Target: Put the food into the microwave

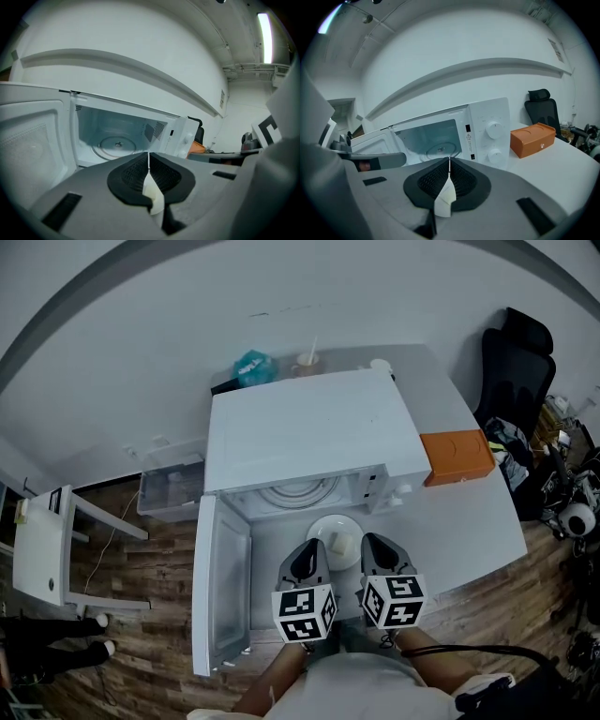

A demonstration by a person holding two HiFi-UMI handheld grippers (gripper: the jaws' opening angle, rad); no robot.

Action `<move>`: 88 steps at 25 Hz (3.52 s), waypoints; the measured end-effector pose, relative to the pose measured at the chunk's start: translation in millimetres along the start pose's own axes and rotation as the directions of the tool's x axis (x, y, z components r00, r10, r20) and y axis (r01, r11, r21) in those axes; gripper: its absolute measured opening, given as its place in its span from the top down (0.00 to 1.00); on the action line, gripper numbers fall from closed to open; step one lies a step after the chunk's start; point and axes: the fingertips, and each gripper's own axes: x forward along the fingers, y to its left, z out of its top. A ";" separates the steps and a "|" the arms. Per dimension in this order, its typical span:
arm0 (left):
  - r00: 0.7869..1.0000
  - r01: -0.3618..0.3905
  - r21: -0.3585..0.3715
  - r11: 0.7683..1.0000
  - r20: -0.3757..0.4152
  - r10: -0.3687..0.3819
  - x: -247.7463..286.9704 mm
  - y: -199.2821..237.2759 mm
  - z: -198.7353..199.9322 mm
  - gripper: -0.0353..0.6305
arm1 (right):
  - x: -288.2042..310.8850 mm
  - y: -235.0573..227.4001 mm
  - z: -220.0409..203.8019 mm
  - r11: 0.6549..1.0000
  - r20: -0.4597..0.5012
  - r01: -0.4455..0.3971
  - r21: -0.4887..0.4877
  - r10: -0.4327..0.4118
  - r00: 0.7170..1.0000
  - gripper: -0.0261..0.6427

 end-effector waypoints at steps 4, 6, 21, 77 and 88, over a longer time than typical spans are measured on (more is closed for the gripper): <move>1.000 0.011 0.004 1.000 -0.027 -0.010 4.4 -1.4 -9.5 0.89 | 4.1 -0.8 -7.5 1.000 -0.014 -0.019 0.016 0.020 1.000 0.93; 0.999 0.018 -0.003 1.000 -0.046 -0.019 6.8 -1.5 -16.3 0.84 | 6.5 -2.4 -12.7 1.000 -0.024 -0.018 0.015 0.018 1.000 0.93; 0.985 -0.034 -0.040 0.999 -0.169 0.027 35.3 20.3 -66.5 0.83 | 29.7 -31.6 -59.8 0.998 -0.126 0.023 0.059 -0.015 0.992 0.93; 0.921 -0.112 -0.156 0.981 -0.386 0.044 81.0 72.2 -137.2 0.84 | 78.9 -56.6 -129.6 0.982 -0.318 0.133 0.134 -0.085 0.944 0.92; 0.924 -0.159 -0.200 0.967 -0.376 0.075 68.1 69.2 -142.4 0.85 | 73.1 -55.8 -129.4 0.981 -0.307 0.148 0.127 -0.103 0.946 0.92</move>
